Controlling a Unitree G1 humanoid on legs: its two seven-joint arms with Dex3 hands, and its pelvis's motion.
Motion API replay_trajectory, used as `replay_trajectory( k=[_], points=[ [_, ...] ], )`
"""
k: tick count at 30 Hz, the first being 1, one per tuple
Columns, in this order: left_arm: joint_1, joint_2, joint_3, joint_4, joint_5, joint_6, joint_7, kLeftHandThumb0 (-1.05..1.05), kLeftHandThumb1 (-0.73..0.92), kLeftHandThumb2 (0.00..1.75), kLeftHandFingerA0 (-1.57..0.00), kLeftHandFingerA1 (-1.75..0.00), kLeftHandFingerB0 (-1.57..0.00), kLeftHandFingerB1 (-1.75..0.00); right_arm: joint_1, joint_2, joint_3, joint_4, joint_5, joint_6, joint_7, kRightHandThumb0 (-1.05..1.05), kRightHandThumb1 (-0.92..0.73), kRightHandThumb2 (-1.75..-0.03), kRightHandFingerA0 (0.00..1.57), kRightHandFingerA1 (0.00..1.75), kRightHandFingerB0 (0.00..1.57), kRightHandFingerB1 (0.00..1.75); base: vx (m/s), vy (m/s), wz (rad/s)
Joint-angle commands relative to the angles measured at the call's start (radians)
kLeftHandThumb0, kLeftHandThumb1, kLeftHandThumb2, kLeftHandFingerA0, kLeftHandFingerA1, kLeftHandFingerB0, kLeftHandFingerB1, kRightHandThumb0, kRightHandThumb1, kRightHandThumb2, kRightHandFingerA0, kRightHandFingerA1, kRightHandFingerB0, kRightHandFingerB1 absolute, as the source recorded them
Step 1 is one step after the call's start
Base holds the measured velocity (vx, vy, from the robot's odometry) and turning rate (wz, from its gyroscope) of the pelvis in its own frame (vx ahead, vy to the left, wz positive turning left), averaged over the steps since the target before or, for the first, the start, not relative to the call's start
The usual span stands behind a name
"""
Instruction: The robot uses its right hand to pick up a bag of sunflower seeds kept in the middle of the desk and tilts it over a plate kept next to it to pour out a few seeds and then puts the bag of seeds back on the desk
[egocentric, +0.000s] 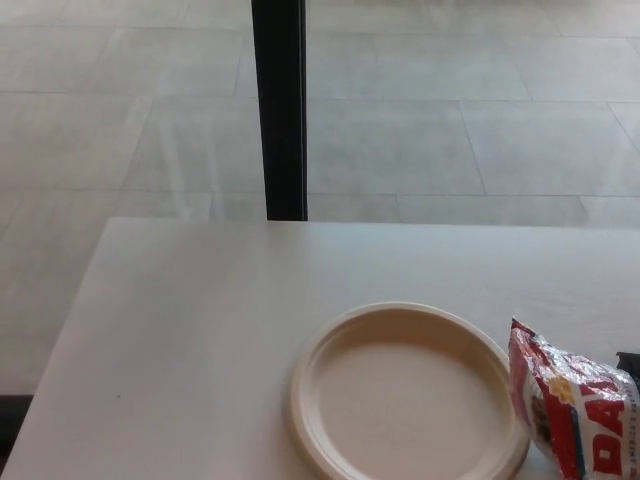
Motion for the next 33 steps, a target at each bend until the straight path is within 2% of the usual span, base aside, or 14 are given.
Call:
replay_trajectory(
  k=[1, 7, 14, 18, 19, 20, 21, 25, 26, 27, 28, 31, 32, 33],
  points=[
    [0.024, 0.027, -0.019, -0.045, 0.026, -0.037, 0.012, -0.64, 0.64, 1.1, -0.32, -0.76, -0.36, -0.72, 0.042, -0.009, 0.043, 0.051, -0.116, -0.013, -0.113, -0.98, -0.61, -1.59, 1.57, 1.74, 1.33, 1.72, 0.0, 0.0, 0.0],
    [0.018, 0.038, -0.035, -0.02, 0.036, -0.056, 0.012, -0.63, 0.74, 0.89, -0.29, -0.81, -0.36, -0.73, 0.024, -0.01, 0.053, 0.048, -0.123, 0.01, -0.117, -1.05, -0.58, -1.65, 1.56, 1.63, 1.39, 1.75, 0.0, 0.0, 0.0],
    [0.022, 0.043, -0.032, -0.045, 0.021, -0.044, -0.006, -0.64, 0.63, 1.11, -0.31, -0.77, -0.36, -0.73, -0.018, -0.013, 0.055, 0.021, -0.143, 0.051, -0.08, -1.05, -0.56, -1.63, 1.57, 1.75, 1.48, 1.74, 0.0, 0.0, 0.0],
    [0.031, 0.045, -0.036, -0.05, 0.029, -0.052, -0.003, -0.64, 0.67, 1.08, -0.33, -0.78, -0.35, -0.72, -0.072, -0.029, 0.056, -0.011, -0.153, 0.043, -0.026, -1.05, -0.52, -1.54, 1.51, 1.75, 1.33, 1.67, 0.0, 0.0, 0.0],
    [0.029, 0.047, -0.038, -0.043, 0.032, -0.055, -0.003, -0.66, 0.68, 1.04, -0.33, -0.79, -0.37, -0.72, -0.075, -0.029, 0.054, -0.015, -0.151, 0.045, -0.018, -1.04, -0.47, -1.48, 1.57, 1.7, 1.26, 1.48, 0.0, 0.0, 0.0],
    [0.024, 0.051, -0.037, -0.027, 0.033, -0.064, -0.008, -0.73, 0.59, 1.15, -0.3, -0.74, -0.32, -0.7, -0.088, -0.03, 0.048, -0.028, -0.147, 0.046, 0.003, -1.05, -0.54, -1.52, 1.5, 1.75, 1.34, 1.55, 0.0, 0.0, 0.0],
    [0.02, 0.054, -0.038, -0.013, 0.035, -0.074, -0.015, -0.69, 0.72, 0.9, -0.27, -0.89, -0.34, -0.76, -0.105, -0.031, 0.037, -0.043, -0.129, 0.034, 0.036, -1.05, -0.5, -1.51, 1.57, 1.72, 1.4, 1.75, 0.0, 0.0, 0.0],
    [0.028, 0.054, -0.037, -0.026, 0.032, -0.07, -0.018, -0.73, 0.6, 1.16, -0.29, -0.73, -0.3, -0.69, -0.126, -0.043, 0.023, -0.101, -0.126, 0.038, 0.109, -1.05, -0.34, -1.64, 1.57, 1.75, 1.54, 1.75, 0.0, 0.0, 0.0],
    [0.027, 0.054, -0.037, -0.022, 0.032, -0.071, -0.019, -0.73, 0.6, 1.16, -0.29, -0.73, -0.3, -0.69, -0.127, -0.048, 0.022, -0.115, -0.132, 0.041, 0.12, -1.05, -0.34, -1.64, 1.57, 1.75, 1.54, 1.75, 0.0, 0.0, 0.0],
    [0.023, 0.055, -0.036, -0.016, 0.032, -0.069, -0.018, -0.65, 0.75, 0.89, -0.28, -0.82, -0.32, -0.71, -0.126, -0.051, 0.018, -0.128, -0.13, 0.042, 0.132, -1.05, -0.38, -1.57, 1.57, 1.75, 1.53, 1.75, 0.0, 0.0, 0.0],
    [0.016, 0.059, -0.036, -0.001, 0.033, -0.069, -0.018, -0.67, 0.71, 1.02, -0.31, -0.78, -0.34, -0.71, -0.124, -0.059, 0.008, -0.159, -0.12, 0.042, 0.163, -1.05, -0.4, -1.59, 1.51, 1.72, 1.48, 1.75, 0.0, 0.0, 0.0],
    [0.013, 0.06, -0.035, 0.005, 0.035, -0.073, -0.012, -0.74, 0.59, 1.15, -0.34, -0.76, -0.36, -0.72, -0.109, -0.077, -0.017, -0.238, -0.089, 0.056, 0.246, -0.92, -0.22, -1.64, 1.48, 1.74, 1.34, 1.73, 0.0, 0.0, 0.0],
    [0.019, 0.056, -0.034, -0.009, 0.032, -0.071, -0.009, -0.69, 0.72, 0.97, -0.33, -0.81, -0.37, -0.74, -0.101, -0.087, -0.025, -0.271, -0.084, 0.06, 0.265, -0.84, -0.21, -1.61, 1.44, 1.75, 1.29, 1.75, 0.0, 0.0, 0.0],
    [0.015, 0.059, -0.034, 0.005, 0.034, -0.077, -0.015, -0.69, 0.74, 0.87, -0.3, -0.83, -0.34, -0.73, -0.092, -0.096, -0.031, -0.306, -0.082, 0.064, 0.285, -0.46, -0.38, -1.26, 1.53, 1.54, 1.57, 1.57, 0.0, 0.0, 0.0]
  ],
)
